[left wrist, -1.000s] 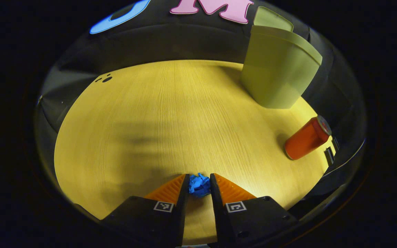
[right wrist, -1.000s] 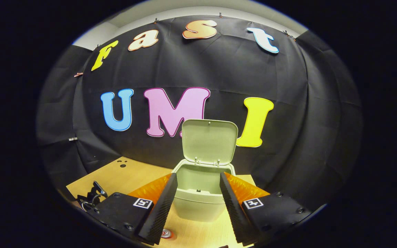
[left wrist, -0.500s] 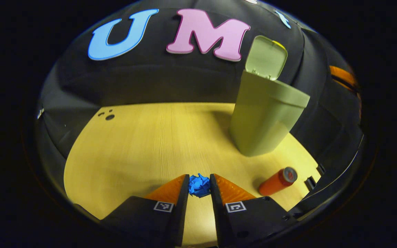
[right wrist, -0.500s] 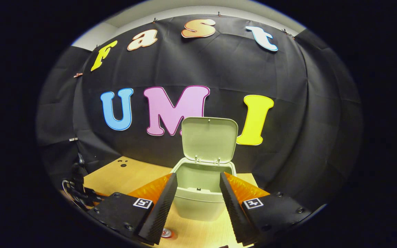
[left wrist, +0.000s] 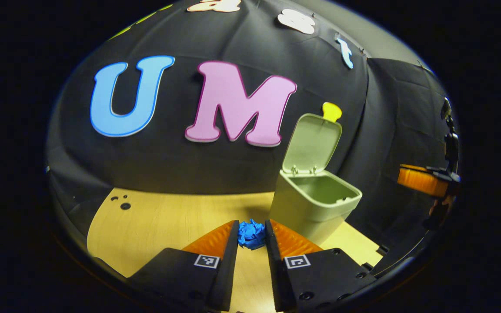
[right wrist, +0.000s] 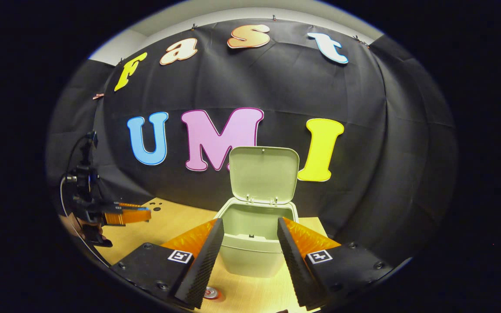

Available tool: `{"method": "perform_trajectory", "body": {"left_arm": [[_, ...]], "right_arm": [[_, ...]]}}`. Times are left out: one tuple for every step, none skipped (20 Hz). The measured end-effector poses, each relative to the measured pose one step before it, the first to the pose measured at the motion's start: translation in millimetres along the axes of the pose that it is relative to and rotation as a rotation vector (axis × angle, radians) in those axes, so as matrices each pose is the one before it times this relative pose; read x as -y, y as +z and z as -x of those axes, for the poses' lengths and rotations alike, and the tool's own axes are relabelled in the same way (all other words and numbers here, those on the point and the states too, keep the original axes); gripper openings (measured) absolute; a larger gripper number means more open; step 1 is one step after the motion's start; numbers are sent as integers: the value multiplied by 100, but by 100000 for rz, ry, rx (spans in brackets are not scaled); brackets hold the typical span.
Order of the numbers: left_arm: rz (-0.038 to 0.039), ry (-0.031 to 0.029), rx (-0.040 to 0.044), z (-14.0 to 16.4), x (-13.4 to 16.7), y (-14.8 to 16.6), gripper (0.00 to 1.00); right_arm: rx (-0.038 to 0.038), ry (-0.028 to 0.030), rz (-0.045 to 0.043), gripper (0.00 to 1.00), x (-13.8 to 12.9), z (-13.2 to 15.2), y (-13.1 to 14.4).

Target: Press the lid of the desktop garbage bin to open it, pick up the crumpled paper on the desktop and throw it into the bin, then pick up the pop can on the desktop and drop it into the bin, and finally close the garbage bin lid.

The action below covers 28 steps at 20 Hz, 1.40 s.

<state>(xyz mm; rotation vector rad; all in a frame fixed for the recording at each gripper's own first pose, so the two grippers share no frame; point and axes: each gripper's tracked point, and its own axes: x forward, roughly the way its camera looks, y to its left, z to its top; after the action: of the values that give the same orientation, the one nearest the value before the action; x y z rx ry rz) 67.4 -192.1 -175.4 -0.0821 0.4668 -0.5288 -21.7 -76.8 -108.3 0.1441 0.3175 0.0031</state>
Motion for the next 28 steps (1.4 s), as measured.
{"method": "perform_trajectory", "body": {"left_arm": [[-760, -1309, 2895, -508, 640, 1635, 40], [-867, -1249, 2627, -514, 638, 1224, 40], [-863, -1672, 2367, -606, 664, 1259, 40], [-1000, -1604, 1913, -634, 774, 850, 40], [-977, -1709, 1664, -691, 778, 753, 40], [-1014, -1556, 1232, -719, 593, 598, 40], [-1044, -1877, 776, -711, 751, 543, 40], [-989, -2343, 286, -767, 863, 147, 40], [-960, -1913, -139, -726, 696, 135, 40], [-895, -1506, -264, -778, 578, -118, 40], [-1174, -1146, -48, -682, 595, 82, 40], [-1273, -1502, 26, -892, 659, -9, 40], [-939, -1007, 75, -655, 475, 58, 40], [-712, -1651, -68, -956, 553, -89, 40], [-352, -1271, -397, -777, 489, -94, 40], [-107, -1287, -1004, -990, 434, -264, 40], [-143, -714, -1075, -958, 322, -287, 40], [242, -815, -1239, -864, 319, -546, 40], [389, -279, -1320, -805, 181, -407, 40], [305, -274, -1520, -848, 190, -661, 40], [-20, 62, -1087, -717, 55, -509, 40], [-151, -272, -1421, -557, 66, -620, 40], [-280, -470, -1171, -478, 209, -399, 40], [-346, -474, -1210, -787, 235, -361, 40], [-539, -551, -1336, -673, 239, -365, 40], [-755, 190, -1099, -527, 53, -506, 40], [-817, -38, -1357, -464, 116, -297, 40], [-750, -13, -968, -495, 98, -411, 40]], "right_arm": [[-407, 157, 127, 80, -24, 164, -197], [-230, 106, 156, 80, -41, 69, -148], [-318, 28, 134, 80, 7, 158, -203], [-171, -389, -24, 80, 103, 85, -70], [-262, -64, -242, 80, 4, -5, -147], [-178, -138, -238, 80, 70, -16, -89], [-290, -206, -138, 80, 47, 81, -199], [-285, -124, -28, 80, 36, 35, -147], [-544, -131, -119, 80, -17, 97, -114], [-541, -37, -305, 80, 10, 91, -234], [-462, 77, -423, 80, -97, 114, -152], [-589, 102, -460, 80, -80, 97, -243], [-670, 276, -712, 80, -130, 80, -343], [-786, 254, -777, 80, -156, 111, -333], [-610, 167, -563, 81, -115, 50, -337], [-605, -187, -404, 81, 4, 96, -274], [-599, -112, -525, 81, 37, 98, -301], [-635, -158, -859, 81, 11, 112, -289], [-372, 222, -954, 81, -74, 122, -240], [-359, -204, -724, 81, 34, 38, -175], [-386, -232, -466, 81, 146, 79, -259], [-295, -499, -313, 81, 157, 91, -184], [-359, -442, -270, 81, 173, 58, -279], [-241, -521, -377, 81, 214, 41, -108], [-296, -456, -492, 81, 225, 40, -223], [-496, -205, -695, 81, 127, 14, -49], [-416, -236, -842, 81, 173, 78, -249], [-317, -31, -917, 81, 101, 56, -97]]}}
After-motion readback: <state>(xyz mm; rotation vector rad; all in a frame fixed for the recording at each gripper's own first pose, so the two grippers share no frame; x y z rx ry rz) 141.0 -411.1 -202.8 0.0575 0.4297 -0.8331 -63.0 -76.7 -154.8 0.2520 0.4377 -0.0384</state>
